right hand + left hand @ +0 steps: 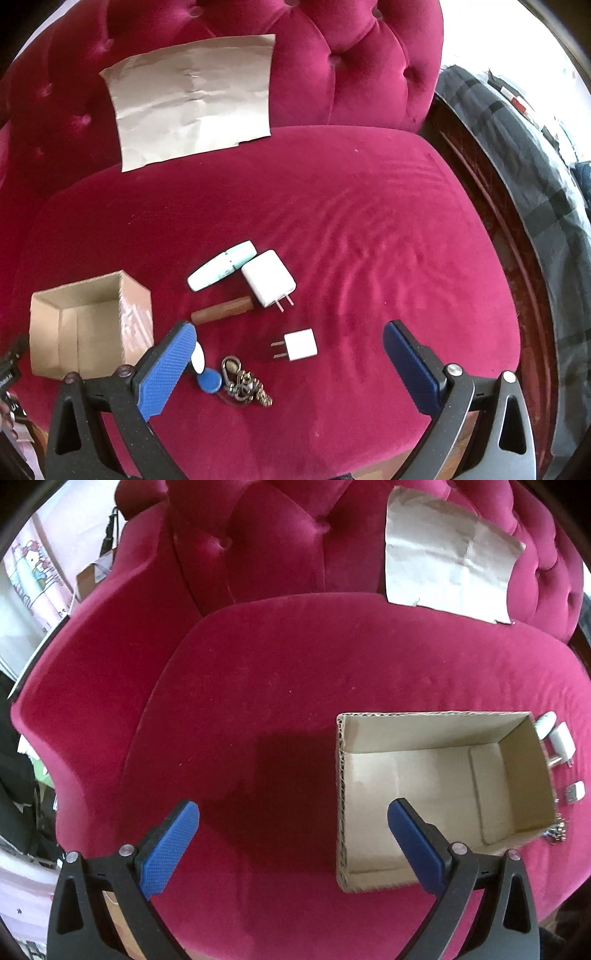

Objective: Organize rigid objects
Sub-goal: 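Move the left tool onto the cardboard box wall while the right tool approaches the items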

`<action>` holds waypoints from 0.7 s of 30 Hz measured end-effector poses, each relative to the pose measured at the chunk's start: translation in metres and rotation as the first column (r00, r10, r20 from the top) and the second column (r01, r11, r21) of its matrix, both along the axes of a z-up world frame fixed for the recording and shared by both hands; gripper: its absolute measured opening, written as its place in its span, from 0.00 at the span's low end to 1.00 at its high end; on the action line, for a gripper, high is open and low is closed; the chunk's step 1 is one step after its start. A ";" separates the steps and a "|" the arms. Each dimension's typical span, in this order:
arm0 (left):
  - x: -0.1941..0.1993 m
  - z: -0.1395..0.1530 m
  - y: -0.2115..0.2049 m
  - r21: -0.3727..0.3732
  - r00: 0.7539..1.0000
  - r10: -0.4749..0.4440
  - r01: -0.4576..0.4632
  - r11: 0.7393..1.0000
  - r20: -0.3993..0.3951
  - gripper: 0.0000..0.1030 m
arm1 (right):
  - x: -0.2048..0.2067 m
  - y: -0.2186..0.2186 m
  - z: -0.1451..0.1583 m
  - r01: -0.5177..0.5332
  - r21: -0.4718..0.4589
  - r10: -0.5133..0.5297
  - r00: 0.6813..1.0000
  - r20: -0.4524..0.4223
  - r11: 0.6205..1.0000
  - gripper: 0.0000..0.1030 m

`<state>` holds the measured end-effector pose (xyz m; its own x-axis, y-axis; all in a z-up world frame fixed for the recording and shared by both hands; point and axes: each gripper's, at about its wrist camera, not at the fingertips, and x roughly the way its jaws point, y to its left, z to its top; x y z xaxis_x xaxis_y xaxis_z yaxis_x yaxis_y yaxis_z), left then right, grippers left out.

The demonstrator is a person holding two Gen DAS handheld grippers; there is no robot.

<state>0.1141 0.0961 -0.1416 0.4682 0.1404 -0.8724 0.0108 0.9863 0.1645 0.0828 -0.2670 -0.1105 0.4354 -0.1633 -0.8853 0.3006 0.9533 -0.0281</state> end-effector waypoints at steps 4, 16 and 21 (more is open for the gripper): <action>0.006 -0.019 0.003 0.015 1.000 -0.004 0.005 1.000 -0.024 1.00 | 0.009 -0.011 -0.009 0.023 -0.005 -0.023 1.000 0.004 1.000 1.00; 0.017 -0.044 0.008 0.003 0.998 -0.008 0.008 1.000 -0.066 0.87 | 0.021 -0.026 -0.030 0.043 -0.003 -0.043 0.999 -0.006 0.999 1.00; 0.017 -0.047 0.007 -0.017 0.996 -0.028 0.027 0.999 -0.086 0.60 | 0.022 -0.023 -0.030 0.033 0.005 -0.033 0.999 0.001 0.999 1.00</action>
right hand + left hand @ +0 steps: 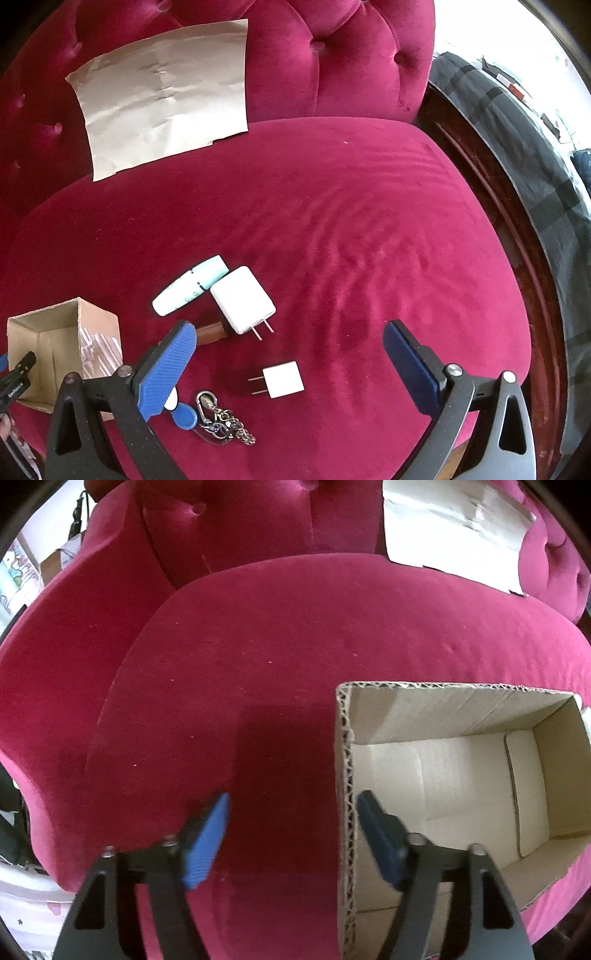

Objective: Organize rigid objects
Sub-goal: 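Move the left tool onto the cardboard box wall while the right tool approaches the items, then grasp the small white cube charger with the right gripper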

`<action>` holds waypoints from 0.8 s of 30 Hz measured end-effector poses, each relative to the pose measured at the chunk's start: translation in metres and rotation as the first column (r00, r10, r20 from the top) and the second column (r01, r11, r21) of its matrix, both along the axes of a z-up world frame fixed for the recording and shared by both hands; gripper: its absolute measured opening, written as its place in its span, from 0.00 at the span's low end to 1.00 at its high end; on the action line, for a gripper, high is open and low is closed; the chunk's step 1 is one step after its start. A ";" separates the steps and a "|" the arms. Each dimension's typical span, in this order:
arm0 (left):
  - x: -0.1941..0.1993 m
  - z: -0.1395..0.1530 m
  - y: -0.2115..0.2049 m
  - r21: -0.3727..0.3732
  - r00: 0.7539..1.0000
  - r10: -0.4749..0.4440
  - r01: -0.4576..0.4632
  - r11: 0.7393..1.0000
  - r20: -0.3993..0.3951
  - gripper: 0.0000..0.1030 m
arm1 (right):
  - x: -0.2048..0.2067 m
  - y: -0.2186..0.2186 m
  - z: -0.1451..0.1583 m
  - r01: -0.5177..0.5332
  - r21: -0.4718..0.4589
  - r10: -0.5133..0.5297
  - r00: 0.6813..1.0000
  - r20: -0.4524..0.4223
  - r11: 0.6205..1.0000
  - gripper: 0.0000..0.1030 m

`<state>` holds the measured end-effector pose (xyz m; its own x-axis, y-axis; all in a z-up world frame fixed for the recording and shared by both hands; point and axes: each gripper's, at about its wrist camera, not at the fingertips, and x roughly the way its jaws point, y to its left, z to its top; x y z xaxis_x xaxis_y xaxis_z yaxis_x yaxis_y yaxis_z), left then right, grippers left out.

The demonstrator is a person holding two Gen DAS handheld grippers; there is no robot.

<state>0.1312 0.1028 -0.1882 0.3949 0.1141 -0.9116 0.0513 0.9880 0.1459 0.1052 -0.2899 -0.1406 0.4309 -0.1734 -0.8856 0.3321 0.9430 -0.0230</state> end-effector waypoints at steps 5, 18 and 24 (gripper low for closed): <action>0.000 -0.007 -0.001 -0.064 0.999 -0.022 0.020 0.998 -0.028 0.22 | 0.000 -0.003 -0.003 0.011 0.002 -0.011 1.000 -0.005 1.000 1.00; -0.014 -0.007 0.003 -0.086 0.999 -0.038 0.037 0.996 -0.011 0.04 | -0.001 -0.010 -0.021 0.016 0.002 -0.016 0.998 -0.063 1.000 1.00; -0.004 -0.010 -0.006 -0.091 0.999 -0.032 0.031 0.995 -0.011 0.04 | -0.001 -0.009 -0.037 0.002 0.020 0.000 0.995 -0.104 1.000 1.00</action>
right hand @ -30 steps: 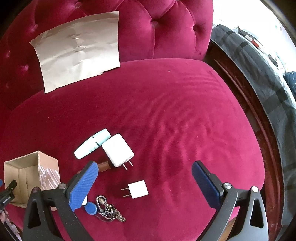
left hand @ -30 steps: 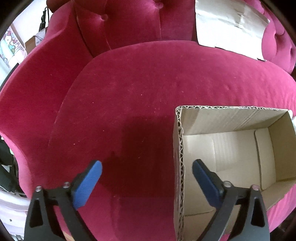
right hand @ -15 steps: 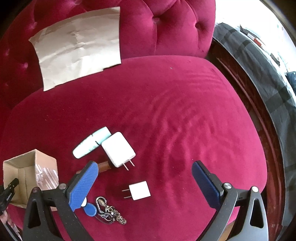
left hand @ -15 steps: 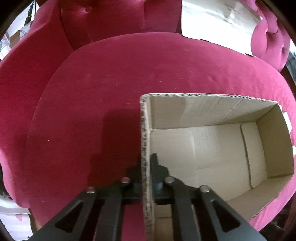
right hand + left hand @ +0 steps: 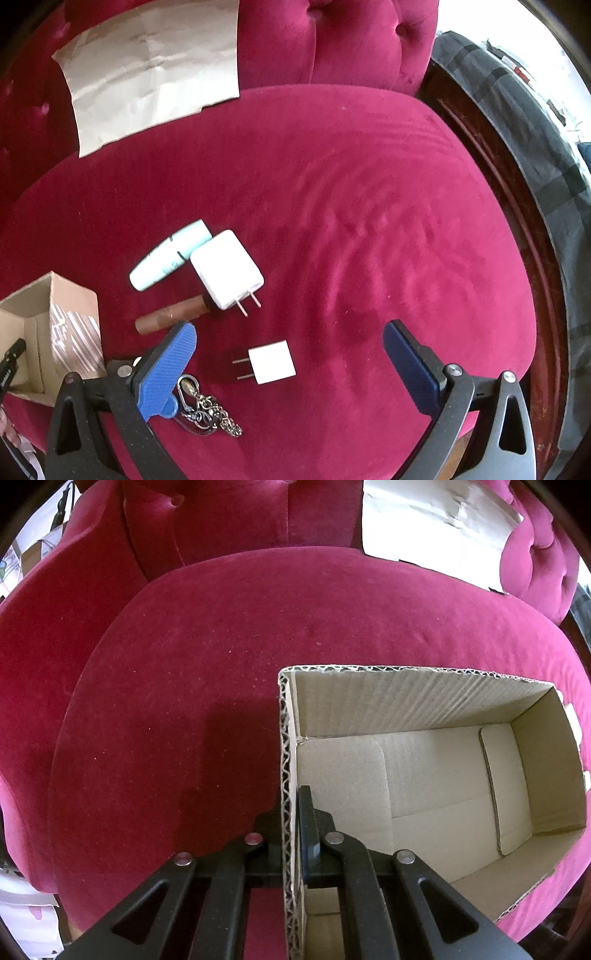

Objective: Organize rigid objects
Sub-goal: 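Grasp the small white cube charger with the right gripper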

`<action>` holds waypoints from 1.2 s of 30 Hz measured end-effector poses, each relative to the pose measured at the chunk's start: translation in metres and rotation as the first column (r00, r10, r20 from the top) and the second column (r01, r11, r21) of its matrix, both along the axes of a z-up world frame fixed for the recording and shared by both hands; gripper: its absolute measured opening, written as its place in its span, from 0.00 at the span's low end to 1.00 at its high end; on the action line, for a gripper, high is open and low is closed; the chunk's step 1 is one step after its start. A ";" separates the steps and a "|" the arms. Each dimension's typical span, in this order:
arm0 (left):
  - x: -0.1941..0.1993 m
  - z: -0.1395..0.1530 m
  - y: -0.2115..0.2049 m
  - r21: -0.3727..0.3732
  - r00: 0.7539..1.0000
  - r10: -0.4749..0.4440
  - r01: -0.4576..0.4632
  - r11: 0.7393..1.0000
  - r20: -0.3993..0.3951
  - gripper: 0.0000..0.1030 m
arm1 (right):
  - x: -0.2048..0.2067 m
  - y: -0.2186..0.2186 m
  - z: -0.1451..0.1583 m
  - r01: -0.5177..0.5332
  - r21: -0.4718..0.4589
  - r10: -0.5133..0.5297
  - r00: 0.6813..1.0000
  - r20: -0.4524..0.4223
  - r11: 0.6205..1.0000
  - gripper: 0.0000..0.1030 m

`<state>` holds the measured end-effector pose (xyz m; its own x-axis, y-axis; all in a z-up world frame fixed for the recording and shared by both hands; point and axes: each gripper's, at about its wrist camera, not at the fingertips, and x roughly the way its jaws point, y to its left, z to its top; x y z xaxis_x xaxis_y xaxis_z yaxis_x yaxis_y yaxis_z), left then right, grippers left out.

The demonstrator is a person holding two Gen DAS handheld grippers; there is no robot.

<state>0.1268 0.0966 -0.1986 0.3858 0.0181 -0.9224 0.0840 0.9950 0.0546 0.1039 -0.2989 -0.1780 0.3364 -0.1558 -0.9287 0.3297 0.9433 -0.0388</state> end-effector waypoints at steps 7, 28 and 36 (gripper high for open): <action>0.002 -0.001 0.002 -0.003 1.000 -0.002 0.002 1.000 -0.001 0.04 | 0.001 0.002 -0.021 -0.023 0.017 0.024 0.999 -0.042 1.000 1.00; 0.000 -0.002 -0.004 0.010 1.000 -0.005 0.005 1.000 0.009 0.04 | 0.004 0.027 -0.060 -0.090 0.017 0.092 0.990 -0.108 0.996 0.82; 0.000 -0.002 -0.005 0.012 1.000 -0.005 0.005 1.000 0.010 0.04 | 0.005 0.036 -0.065 -0.107 0.027 0.110 0.986 -0.123 0.994 0.47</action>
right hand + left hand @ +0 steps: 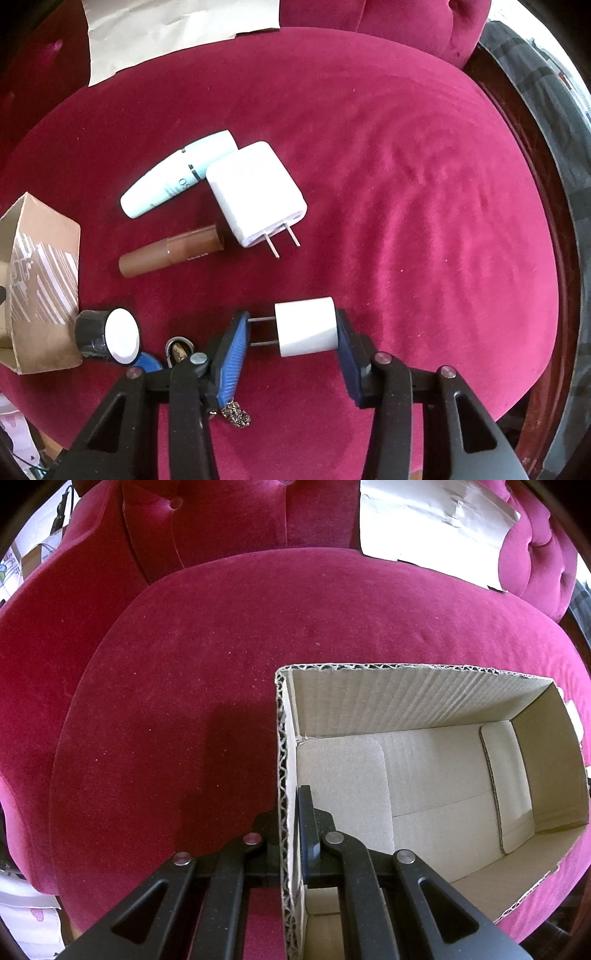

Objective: Organize rigid objects
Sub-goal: 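Grasp the small white cube charger with the right gripper, then carry the small white charger with the right gripper over the box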

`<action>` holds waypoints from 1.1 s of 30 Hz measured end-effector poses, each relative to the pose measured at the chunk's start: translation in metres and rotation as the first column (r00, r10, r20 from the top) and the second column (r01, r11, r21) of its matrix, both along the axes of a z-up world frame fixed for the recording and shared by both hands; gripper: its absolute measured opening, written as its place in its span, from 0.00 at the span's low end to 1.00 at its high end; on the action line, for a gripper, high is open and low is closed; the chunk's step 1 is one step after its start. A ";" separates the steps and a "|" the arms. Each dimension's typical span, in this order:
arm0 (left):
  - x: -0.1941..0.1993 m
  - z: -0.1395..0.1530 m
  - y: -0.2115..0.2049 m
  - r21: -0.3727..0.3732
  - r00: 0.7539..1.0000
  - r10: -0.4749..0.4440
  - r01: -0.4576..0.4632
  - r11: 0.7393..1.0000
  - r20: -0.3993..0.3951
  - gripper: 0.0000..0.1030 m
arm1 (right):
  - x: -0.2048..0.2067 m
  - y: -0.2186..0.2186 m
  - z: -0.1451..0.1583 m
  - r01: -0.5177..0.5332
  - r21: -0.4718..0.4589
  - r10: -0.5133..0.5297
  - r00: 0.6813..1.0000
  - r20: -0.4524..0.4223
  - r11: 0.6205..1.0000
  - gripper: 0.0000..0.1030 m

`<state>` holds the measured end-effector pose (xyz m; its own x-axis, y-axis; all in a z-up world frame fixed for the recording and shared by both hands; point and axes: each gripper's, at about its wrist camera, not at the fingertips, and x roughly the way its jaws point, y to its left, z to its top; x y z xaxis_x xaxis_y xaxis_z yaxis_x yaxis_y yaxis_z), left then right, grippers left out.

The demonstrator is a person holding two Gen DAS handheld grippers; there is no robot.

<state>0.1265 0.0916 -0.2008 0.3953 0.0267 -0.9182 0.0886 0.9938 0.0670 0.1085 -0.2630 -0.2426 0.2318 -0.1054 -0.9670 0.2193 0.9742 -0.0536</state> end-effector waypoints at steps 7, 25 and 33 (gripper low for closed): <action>0.000 0.000 0.000 0.000 1.000 -0.001 0.001 1.000 0.000 0.04 | -0.003 -0.002 0.010 0.003 0.005 -0.003 1.000 0.008 1.000 0.47; 0.000 0.000 0.004 -0.005 1.000 -0.004 0.004 1.000 0.001 0.04 | -0.003 0.014 0.064 -0.024 -0.002 0.024 0.995 0.094 1.000 0.47; 0.001 0.000 0.005 -0.005 1.000 -0.004 0.004 1.000 0.002 0.04 | -0.002 0.033 0.088 -0.059 -0.008 0.059 0.988 0.146 0.998 0.47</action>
